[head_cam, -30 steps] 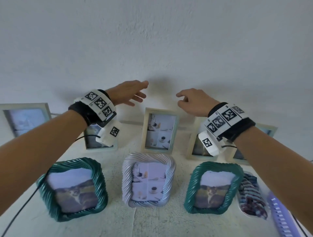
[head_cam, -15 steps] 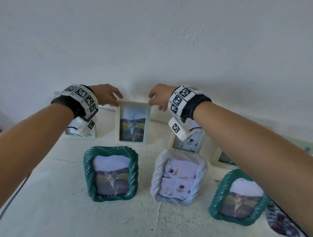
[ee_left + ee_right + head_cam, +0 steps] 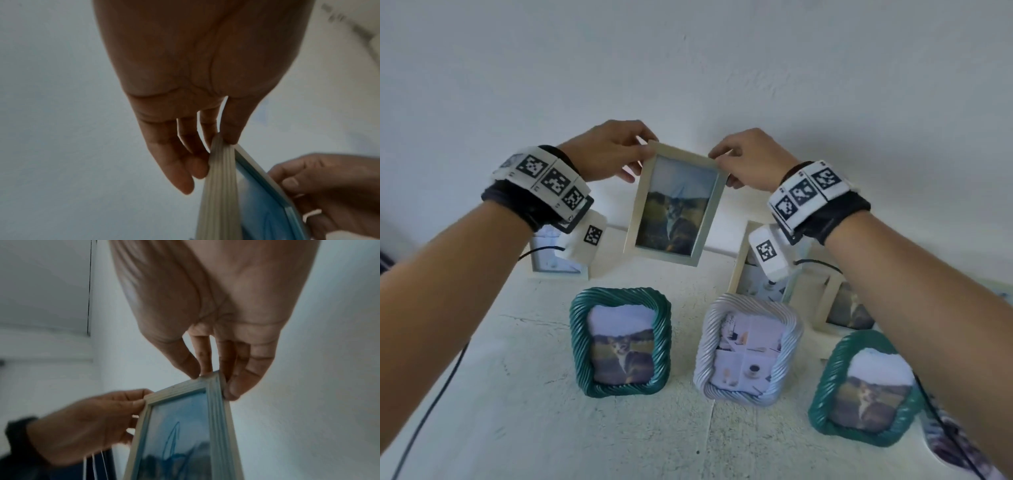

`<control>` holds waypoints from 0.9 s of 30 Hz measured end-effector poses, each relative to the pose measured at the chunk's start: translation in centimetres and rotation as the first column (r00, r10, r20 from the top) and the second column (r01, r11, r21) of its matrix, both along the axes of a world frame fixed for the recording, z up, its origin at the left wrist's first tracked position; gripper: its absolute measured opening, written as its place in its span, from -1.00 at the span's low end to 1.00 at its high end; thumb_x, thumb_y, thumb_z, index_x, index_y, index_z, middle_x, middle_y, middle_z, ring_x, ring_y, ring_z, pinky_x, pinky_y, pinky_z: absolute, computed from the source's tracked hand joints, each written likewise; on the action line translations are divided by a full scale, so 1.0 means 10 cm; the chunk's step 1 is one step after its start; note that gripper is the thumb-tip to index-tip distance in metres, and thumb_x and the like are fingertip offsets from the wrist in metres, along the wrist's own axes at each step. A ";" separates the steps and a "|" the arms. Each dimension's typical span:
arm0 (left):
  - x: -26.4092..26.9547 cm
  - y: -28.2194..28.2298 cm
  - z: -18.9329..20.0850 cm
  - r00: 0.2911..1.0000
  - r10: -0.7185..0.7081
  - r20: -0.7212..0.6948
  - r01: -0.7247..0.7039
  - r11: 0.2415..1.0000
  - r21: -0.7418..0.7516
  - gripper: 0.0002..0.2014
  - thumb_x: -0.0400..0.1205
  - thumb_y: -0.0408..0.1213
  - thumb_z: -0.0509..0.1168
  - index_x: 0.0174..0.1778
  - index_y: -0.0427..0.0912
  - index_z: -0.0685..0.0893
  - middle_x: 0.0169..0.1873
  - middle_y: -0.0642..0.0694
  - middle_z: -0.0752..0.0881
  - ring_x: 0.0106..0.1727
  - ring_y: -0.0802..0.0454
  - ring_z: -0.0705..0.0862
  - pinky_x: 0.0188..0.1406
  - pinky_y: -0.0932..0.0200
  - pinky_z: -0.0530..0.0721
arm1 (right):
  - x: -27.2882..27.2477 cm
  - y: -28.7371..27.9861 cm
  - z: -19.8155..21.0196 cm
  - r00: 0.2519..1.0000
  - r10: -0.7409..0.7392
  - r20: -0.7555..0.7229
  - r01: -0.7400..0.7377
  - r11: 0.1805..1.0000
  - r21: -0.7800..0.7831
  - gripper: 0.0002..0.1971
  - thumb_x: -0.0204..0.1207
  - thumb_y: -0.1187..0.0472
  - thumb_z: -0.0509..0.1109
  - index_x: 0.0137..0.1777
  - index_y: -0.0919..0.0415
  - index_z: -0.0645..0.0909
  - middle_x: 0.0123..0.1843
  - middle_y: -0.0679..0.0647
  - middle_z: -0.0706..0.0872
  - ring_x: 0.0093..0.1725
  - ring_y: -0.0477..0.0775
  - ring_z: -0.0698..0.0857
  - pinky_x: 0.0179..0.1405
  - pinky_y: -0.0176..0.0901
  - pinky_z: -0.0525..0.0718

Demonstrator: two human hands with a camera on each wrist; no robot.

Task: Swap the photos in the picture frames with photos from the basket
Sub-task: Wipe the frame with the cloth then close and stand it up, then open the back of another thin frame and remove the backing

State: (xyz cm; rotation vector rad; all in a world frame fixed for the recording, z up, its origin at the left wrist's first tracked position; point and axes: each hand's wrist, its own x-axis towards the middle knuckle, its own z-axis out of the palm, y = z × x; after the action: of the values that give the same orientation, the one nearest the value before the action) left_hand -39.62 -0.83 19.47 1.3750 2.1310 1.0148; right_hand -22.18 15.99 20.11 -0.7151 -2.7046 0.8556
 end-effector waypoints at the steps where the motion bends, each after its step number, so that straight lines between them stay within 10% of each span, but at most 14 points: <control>1: 0.12 -0.02 0.13 1.000 -0.002 0.017 0.002 0.999 0.050 -0.82 0.76 -0.26 0.19 0.21 -0.20 0.60 0.00 -0.28 0.69 -0.07 -0.05 0.70 -0.06 0.03 0.79 | 0.18 0.00 0.08 0.993 -0.032 -0.115 0.024 0.997 -0.075 -0.76 0.65 0.22 0.26 0.21 0.19 0.69 0.00 0.20 0.77 -0.16 0.08 0.78 -0.06 -0.07 0.80; 9: 1.47 -0.25 0.45 0.940 -0.248 0.236 0.174 0.939 0.296 -0.82 0.76 -0.28 0.18 0.19 -0.25 0.60 -0.08 -0.20 0.71 -0.15 -0.06 0.73 -0.15 0.08 0.79 | 1.96 -0.43 -0.10 0.829 -0.197 -0.523 -0.265 0.685 -0.679 -0.64 0.63 0.05 0.27 0.27 0.31 0.56 0.07 0.34 0.57 0.03 0.25 0.60 0.10 0.15 0.59; 17: 2.69 -0.43 -0.60 0.871 -0.203 0.447 0.167 0.979 0.119 -0.81 0.74 -0.36 0.20 0.19 -0.35 0.62 -0.13 -0.29 0.70 -0.21 -0.11 0.71 -0.14 0.04 0.74 | 3.34 -1.16 -1.43 0.760 -0.562 -0.328 -0.155 0.334 -0.930 -0.18 0.33 -0.21 0.58 0.51 0.17 0.48 0.44 0.38 0.57 0.46 0.45 0.50 0.50 0.49 0.33; 21: 3.18 -0.64 -1.20 0.930 -0.067 0.361 0.063 0.998 0.022 -0.84 0.71 -0.28 0.27 0.19 -0.13 0.63 -0.07 -0.25 0.74 -0.26 0.05 0.75 -0.12 0.05 0.77 | 3.70 -1.54 -1.86 0.707 -0.675 -0.214 -0.095 0.210 -0.973 -0.43 0.55 -0.08 0.37 0.46 0.24 0.51 0.37 0.48 0.58 0.41 0.60 0.48 0.41 0.53 0.41; 27: 3.95 -1.06 -1.68 0.960 -0.025 0.280 0.061 0.991 -0.119 -0.01 0.34 0.33 0.44 0.64 0.13 0.18 0.44 0.10 0.50 0.35 0.14 0.58 0.30 0.09 0.60 | 3.98 -1.80 -2.14 0.668 -0.736 -0.113 -0.013 0.139 -0.990 -0.48 0.67 -0.06 0.16 0.44 0.32 0.49 0.32 0.44 0.64 0.30 0.52 0.61 0.29 0.41 0.59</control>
State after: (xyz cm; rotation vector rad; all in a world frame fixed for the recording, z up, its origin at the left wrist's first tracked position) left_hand -0.08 -11.38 2.71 1.1403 1.9149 0.9743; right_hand 17.63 -1.98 -1.24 -1.0208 -0.9592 2.1327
